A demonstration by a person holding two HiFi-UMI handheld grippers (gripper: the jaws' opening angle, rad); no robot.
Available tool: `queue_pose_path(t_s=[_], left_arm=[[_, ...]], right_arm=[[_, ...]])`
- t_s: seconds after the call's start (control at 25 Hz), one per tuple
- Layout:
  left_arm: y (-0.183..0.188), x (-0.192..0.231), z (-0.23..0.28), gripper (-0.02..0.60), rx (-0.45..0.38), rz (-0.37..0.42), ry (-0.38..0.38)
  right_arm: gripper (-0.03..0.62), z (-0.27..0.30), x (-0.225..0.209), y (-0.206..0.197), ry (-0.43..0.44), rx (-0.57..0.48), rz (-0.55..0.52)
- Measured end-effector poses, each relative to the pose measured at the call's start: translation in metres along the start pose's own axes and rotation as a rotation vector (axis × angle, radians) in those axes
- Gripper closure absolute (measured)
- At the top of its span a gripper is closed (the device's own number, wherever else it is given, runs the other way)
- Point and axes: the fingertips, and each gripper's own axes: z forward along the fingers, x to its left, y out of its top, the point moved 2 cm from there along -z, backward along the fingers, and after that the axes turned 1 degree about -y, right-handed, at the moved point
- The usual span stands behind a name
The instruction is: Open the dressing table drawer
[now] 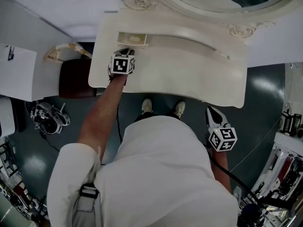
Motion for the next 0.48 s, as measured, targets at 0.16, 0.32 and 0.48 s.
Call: queue_pose_path(t_s=[0.16, 0.32, 0.48], left_arm=[[-0.0002, -0.0005, 0.0018, 0.483, 0.001, -0.006, 0.0], [-0.0001, -0.0014, 0.0011, 0.475, 0.006, 0.006, 0.007], [-0.0021, -0.0015, -0.0016, 0.439, 0.002, 0.003, 0.007]], right_arm=[[0.592, -0.0009, -0.0019, -0.0032, -0.002, -0.002, 0.006], [0.592, -0.0025, -0.0016, -0.005, -0.002, -0.005, 0.011], [0.593, -0.0013, 0.0004, -0.0056, 0.001, -0.006, 0.009]])
